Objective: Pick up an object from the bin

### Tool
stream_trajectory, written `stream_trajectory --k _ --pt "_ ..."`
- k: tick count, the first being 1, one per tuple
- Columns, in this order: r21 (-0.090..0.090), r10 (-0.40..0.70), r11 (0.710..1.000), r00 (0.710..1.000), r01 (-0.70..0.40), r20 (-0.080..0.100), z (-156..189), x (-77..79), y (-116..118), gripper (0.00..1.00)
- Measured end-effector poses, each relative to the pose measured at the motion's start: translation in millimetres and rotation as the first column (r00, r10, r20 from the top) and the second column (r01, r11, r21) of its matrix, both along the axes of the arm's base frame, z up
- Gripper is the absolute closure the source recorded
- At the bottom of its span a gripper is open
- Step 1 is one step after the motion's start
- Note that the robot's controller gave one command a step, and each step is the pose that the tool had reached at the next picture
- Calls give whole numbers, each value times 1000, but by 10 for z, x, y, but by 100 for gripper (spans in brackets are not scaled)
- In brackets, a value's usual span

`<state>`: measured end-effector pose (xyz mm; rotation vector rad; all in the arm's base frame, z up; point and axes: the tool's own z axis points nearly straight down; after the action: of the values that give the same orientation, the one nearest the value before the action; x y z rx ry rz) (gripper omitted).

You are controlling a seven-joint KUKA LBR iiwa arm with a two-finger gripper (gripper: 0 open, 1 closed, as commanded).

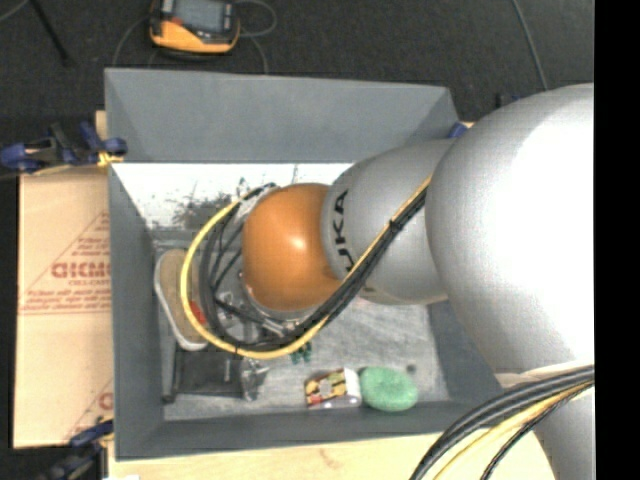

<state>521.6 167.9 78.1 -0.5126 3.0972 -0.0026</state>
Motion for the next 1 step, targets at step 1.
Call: stream_trajectory --k 1 --pt "2 103 995 995 -103 0 -16 -90 99 0"
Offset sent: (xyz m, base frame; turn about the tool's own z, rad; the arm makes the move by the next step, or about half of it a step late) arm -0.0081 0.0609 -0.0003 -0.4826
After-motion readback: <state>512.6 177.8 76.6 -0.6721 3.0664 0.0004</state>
